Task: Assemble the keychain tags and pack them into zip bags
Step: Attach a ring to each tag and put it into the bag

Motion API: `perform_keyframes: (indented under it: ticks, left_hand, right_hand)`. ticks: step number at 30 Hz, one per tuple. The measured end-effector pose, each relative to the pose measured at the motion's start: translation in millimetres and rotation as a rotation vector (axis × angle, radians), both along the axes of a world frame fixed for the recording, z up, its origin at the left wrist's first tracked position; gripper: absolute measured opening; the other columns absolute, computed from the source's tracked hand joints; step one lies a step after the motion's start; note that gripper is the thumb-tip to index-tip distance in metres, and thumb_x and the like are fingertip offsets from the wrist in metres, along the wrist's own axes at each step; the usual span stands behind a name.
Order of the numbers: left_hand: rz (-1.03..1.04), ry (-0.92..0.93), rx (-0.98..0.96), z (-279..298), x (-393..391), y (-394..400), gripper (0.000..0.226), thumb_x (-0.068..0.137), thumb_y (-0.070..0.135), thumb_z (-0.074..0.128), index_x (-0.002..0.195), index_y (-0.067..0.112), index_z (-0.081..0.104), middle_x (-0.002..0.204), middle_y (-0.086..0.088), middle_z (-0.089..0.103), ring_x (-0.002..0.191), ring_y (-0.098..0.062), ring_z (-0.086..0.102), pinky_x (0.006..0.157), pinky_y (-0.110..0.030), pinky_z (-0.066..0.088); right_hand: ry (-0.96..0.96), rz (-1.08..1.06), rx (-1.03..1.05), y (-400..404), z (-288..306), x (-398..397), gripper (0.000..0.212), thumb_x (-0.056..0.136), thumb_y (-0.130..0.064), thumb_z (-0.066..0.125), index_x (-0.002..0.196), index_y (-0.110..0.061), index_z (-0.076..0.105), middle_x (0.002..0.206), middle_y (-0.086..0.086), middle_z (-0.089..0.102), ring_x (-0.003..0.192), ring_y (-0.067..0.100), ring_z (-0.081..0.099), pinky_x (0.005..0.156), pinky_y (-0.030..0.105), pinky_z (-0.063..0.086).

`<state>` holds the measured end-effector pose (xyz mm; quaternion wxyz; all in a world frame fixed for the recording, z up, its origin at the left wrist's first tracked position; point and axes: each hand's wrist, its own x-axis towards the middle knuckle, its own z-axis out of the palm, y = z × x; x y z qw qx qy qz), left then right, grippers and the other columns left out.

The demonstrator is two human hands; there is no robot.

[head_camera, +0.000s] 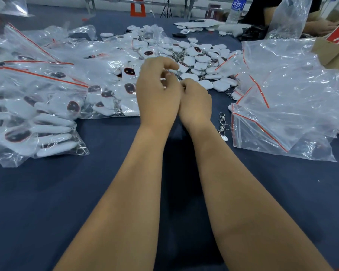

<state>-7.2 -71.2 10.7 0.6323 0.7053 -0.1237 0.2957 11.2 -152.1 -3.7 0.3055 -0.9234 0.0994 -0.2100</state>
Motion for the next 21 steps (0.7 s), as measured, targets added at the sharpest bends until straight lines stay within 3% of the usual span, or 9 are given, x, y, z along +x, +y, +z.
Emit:
perform_keyframes:
  ticks: [2,5,8,10,13,15,17,19,21]
  left_hand:
    - [-0.116,0.072,0.023,-1,-2,-5,0.039,0.082,-0.005,0.039,0.1,0.02,0.063,0.108,0.006,0.062,0.097,0.003,0.06,0.082,-0.008,0.043]
    - [-0.242,0.238,0.041,-6,1,-10,0.055,0.086,-0.014,0.033,0.127,0.015,0.057,0.131,0.004,0.053,0.105,0.019,0.05,0.09,-0.002,0.038]
    - [-0.311,0.387,-0.002,-7,8,-9,0.05,0.093,-0.004,0.041,0.138,0.016,0.05,0.139,0.003,0.052,0.124,-0.004,0.049,0.102,-0.014,0.038]
    - [-0.358,0.458,-0.103,-7,11,-7,0.037,0.096,0.007,0.049,0.131,0.015,0.056,0.127,0.003,0.063,0.115,-0.009,0.059,0.098,-0.023,0.047]
    - [-0.368,0.515,-0.284,-7,11,-4,0.015,0.098,0.014,0.053,0.106,0.011,0.065,0.087,0.003,0.073,0.075,-0.006,0.067,0.067,-0.021,0.053]
    - [-0.385,0.524,-0.378,-7,13,-3,0.018,0.097,0.004,0.048,0.102,0.007,0.065,0.079,-0.001,0.07,0.061,-0.005,0.063,0.055,-0.018,0.049]
    - [-0.398,0.533,-0.432,-6,14,-2,0.03,0.092,-0.006,0.042,0.112,0.002,0.063,0.085,-0.006,0.069,0.059,-0.005,0.063,0.053,-0.016,0.048]
    - [-0.384,0.549,-0.412,-6,14,-1,0.044,0.09,-0.009,0.04,0.126,0.008,0.058,0.104,-0.011,0.068,0.068,-0.008,0.065,0.055,-0.018,0.049]
    - [-0.396,0.56,-0.395,-6,15,0,0.052,0.09,-0.007,0.042,0.131,0.02,0.055,0.116,-0.013,0.066,0.075,-0.012,0.062,0.057,-0.019,0.049]
  right_hand:
    - [-0.082,-0.039,0.269,-2,2,1,0.031,0.099,-0.025,0.043,0.07,-0.014,0.047,0.073,0.002,0.053,0.071,0.022,0.042,0.065,0.033,0.03]
    - [-0.226,-0.128,0.553,-5,7,-2,0.042,0.099,-0.023,0.046,0.059,-0.016,0.037,0.059,-0.001,0.043,0.057,0.015,0.035,0.059,0.031,0.026]
    - [-0.309,-0.098,0.799,-1,12,-6,0.035,0.097,-0.023,0.052,0.064,-0.011,0.05,0.064,0.008,0.052,0.063,0.018,0.046,0.065,0.037,0.042]
    - [-0.314,-0.012,0.925,3,13,-6,0.034,0.099,-0.022,0.052,0.068,-0.009,0.058,0.061,0.005,0.056,0.059,0.014,0.051,0.06,0.03,0.045]
    - [-0.279,0.084,0.985,6,13,-6,0.032,0.1,-0.016,0.046,0.075,-0.014,0.066,0.061,0.005,0.061,0.057,0.016,0.054,0.057,0.026,0.044]
    - [-0.272,0.108,0.99,7,13,-5,0.027,0.097,-0.012,0.044,0.081,-0.012,0.066,0.063,0.007,0.059,0.061,0.022,0.054,0.059,0.031,0.044]
    - [-0.277,0.087,0.979,8,11,-4,0.023,0.095,-0.01,0.047,0.082,-0.016,0.064,0.073,0.005,0.062,0.072,0.028,0.058,0.067,0.038,0.048]
    - [-0.254,0.061,0.96,8,10,-1,0.021,0.091,-0.008,0.05,0.083,-0.021,0.065,0.096,0.011,0.067,0.089,0.035,0.062,0.083,0.047,0.051]
    - [-0.188,0.109,0.974,8,9,-1,0.022,0.088,-0.004,0.051,0.085,-0.018,0.068,0.094,0.012,0.069,0.082,0.03,0.061,0.076,0.044,0.053]
